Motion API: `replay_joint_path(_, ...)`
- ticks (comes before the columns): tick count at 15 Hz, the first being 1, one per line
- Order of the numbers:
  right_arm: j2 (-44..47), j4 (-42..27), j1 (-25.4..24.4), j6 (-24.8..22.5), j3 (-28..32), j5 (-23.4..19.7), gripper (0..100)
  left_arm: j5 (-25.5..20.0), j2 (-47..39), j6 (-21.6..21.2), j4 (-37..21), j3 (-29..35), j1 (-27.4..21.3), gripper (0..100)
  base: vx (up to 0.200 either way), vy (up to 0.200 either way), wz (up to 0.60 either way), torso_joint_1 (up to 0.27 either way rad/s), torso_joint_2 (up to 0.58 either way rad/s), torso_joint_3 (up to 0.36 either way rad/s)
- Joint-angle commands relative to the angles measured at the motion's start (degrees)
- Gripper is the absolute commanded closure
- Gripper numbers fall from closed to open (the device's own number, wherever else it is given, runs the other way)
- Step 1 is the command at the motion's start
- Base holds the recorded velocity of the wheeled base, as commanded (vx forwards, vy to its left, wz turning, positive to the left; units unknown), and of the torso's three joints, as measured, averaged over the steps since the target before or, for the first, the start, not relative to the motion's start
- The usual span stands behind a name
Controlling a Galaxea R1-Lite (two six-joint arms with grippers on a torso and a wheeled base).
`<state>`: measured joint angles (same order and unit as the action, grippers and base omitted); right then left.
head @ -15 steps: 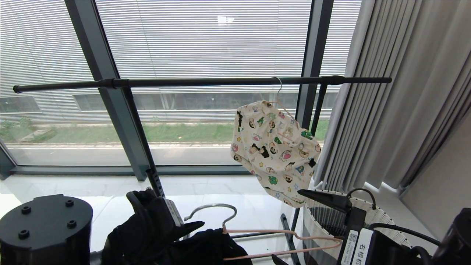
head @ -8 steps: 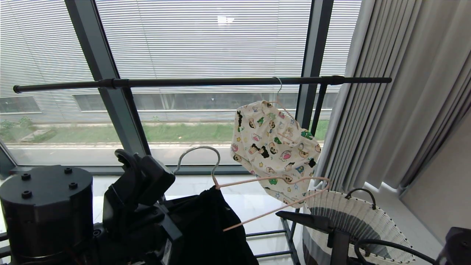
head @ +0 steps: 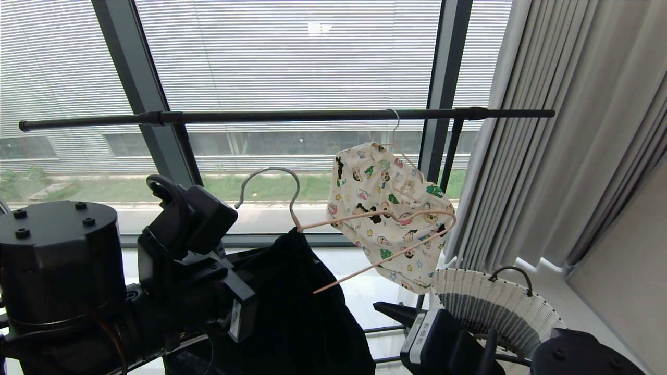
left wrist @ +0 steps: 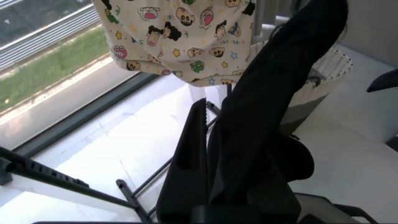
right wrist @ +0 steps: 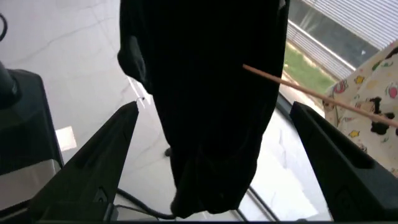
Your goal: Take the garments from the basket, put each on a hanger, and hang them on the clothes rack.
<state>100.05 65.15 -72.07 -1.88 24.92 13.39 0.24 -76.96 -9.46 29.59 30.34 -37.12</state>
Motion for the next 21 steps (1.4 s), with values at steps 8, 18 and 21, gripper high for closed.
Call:
replay_joint_path(8, 9.4, 0.0, 7.5, 3.1, 5.8, 3.8, 0, 0.0, 0.6, -0.1, 0.0, 1.0, -0.3, 100, 0.000, 0.000, 0.00, 0.000, 0.00, 0.000)
replay_joint_path(18, 13.1, -0.1, 15.7, -2.3, 5.3, 11.4, 0, 1.5, 0.3, 0.0, 0.0, 0.9, 0.0, 100, 0.000, 0.000, 0.00, 0.000, 0.00, 0.000)
replay_joint_path(21, 11.8, -0.1, 22.3, -4.6, 5.7, 12.0, 0, 2.0, 0.2, -0.1, 0.0, 0.8, 0.0, 100, 0.000, 0.000, 0.00, 0.000, 0.00, 0.000)
